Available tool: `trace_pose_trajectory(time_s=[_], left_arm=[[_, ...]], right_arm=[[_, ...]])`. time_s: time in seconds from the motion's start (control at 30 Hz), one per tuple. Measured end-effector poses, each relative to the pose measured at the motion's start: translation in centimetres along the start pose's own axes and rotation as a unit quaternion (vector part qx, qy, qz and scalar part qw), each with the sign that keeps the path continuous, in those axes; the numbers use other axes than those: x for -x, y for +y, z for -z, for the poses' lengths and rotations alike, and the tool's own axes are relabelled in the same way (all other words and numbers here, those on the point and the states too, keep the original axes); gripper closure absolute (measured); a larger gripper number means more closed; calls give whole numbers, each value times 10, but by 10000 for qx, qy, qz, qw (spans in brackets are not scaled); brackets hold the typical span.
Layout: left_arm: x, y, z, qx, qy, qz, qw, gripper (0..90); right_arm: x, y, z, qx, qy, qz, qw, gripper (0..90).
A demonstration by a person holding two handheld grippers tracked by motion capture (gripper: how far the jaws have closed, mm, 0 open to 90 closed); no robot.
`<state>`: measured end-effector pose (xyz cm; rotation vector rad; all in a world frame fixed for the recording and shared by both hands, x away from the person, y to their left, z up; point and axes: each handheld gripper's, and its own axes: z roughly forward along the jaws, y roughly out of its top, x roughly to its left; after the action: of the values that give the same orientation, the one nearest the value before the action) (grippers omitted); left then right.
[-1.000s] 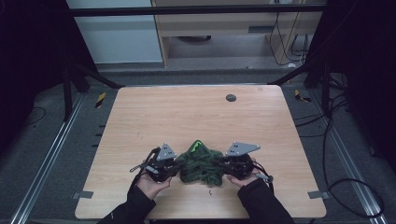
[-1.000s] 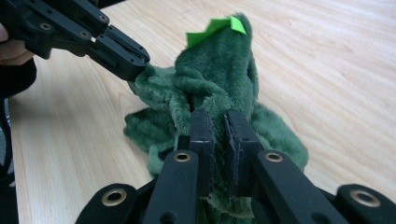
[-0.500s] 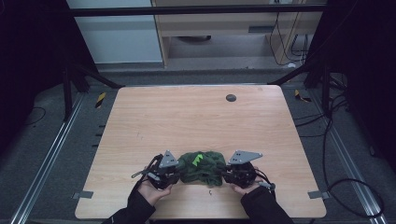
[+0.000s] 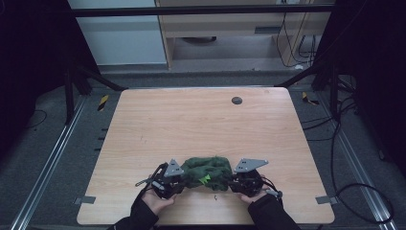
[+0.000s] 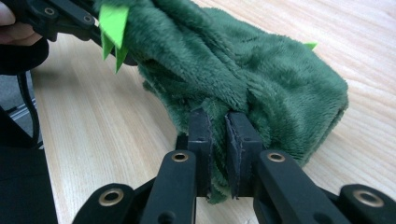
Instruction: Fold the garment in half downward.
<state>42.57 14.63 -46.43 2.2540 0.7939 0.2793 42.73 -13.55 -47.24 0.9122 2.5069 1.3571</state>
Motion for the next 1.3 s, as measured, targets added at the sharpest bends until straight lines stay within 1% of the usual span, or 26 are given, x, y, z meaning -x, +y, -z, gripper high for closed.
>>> trace_pose_trajectory(time_s=[0.07,0.2,0.3,0.5,0.63,0.8,0.93,1.13,1.2,1.3], left_arm=[[0,0,-1,-7,3,8,10000,830],[-1,-1,-2,-49,-2,14,10000,830],[0,-2,-3,-77,-13,-18,10000,829],[0,-3,-3,-77,-29,-2,10000,828],[2,-5,-3,-105,-89,-55,9999,826],[3,-8,-1,-133,-105,-88,9998,819],[3,-9,1,-90,-124,-73,9999,800],[-2,-6,12,119,-84,75,9999,771],[-4,-5,15,166,-57,117,9998,770],[-7,-4,19,259,-69,186,9995,764]], right_arm=[[0,-1,0,-33,30,-6,10000,813],[-1,-3,-1,-103,20,-16,9999,808],[-1,-5,-2,-151,31,-27,9999,806],[-1,-9,-2,-222,83,-62,9997,800],[-1,-10,-1,-279,74,-69,9996,794],[-2,-12,-2,-295,118,-76,9995,773],[-3,-12,0,-248,135,-79,9996,746],[-6,-11,7,-152,73,-79,9998,701],[-6,-10,12,-99,27,-57,9999,687],[-5,-8,19,-7,-31,-93,10000,681]])
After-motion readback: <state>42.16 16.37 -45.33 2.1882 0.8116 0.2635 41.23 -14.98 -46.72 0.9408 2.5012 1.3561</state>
